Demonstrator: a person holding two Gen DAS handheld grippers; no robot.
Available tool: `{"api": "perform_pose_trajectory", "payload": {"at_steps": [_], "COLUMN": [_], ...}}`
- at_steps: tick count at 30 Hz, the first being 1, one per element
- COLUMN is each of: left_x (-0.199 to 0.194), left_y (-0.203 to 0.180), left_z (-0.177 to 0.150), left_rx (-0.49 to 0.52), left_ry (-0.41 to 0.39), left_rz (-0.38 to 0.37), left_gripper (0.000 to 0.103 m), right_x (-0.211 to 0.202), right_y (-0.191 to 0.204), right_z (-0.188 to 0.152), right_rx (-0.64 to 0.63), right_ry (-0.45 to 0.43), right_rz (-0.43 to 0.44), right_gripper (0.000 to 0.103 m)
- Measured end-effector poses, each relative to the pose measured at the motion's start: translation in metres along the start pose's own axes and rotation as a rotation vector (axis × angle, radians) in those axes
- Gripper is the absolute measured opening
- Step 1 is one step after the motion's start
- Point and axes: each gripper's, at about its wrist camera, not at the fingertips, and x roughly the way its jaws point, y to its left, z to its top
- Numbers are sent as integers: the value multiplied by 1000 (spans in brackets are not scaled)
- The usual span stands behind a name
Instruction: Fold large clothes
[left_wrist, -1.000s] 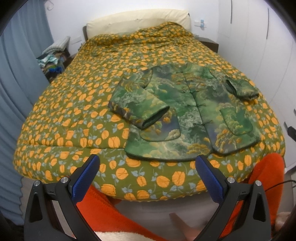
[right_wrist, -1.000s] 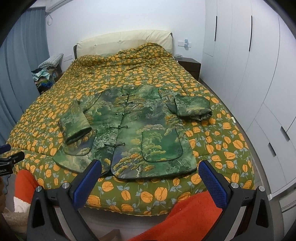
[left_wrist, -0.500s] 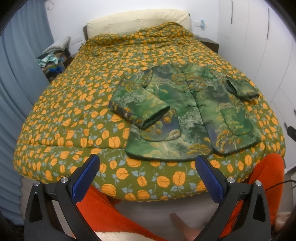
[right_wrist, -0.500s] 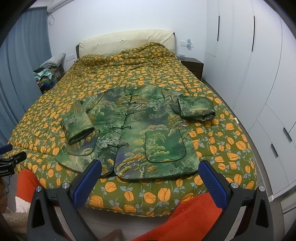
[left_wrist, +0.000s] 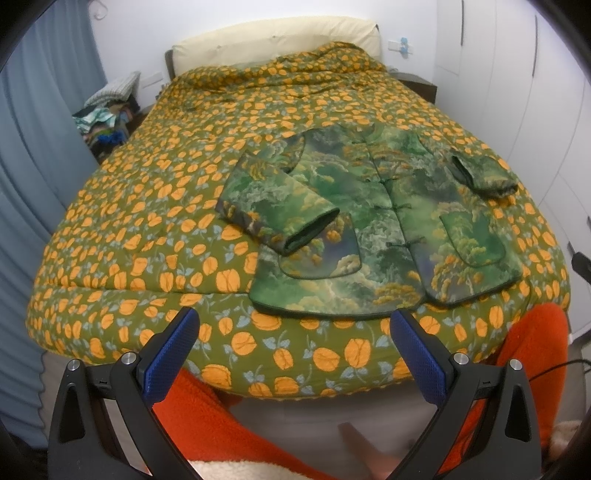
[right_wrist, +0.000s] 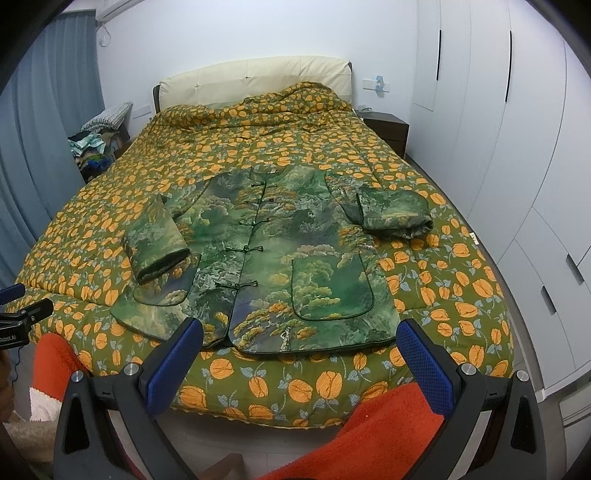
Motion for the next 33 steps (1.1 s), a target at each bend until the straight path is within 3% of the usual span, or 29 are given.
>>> {"api": "perform_pose_trajectory", "payload": {"at_steps": [19, 22, 25, 28, 33], "left_x": [24, 67, 148, 213, 283], "left_y": [18, 47, 79, 90, 83], "left_z": [-1, 9, 17, 18, 23], "left_rx": [-13, -36, -56, -55, -51], "left_ry": [-5, 49, 196, 273, 351], "left_rz": [22, -29, -150, -174, -170], "left_gripper": [103, 103, 102, 101, 99], "right_x": [10, 19, 37, 67, 128], "right_y": [-6, -16, -31, -51, -91], "right_z": [-6, -7, -7, -2, 7], "right_rx": [21, 45, 66, 93, 166], "right_ry": [13, 13, 18, 30, 97], "right_rz": [-4, -12, -1, 45, 96], "right_gripper": [103, 103, 103, 103, 103]}}
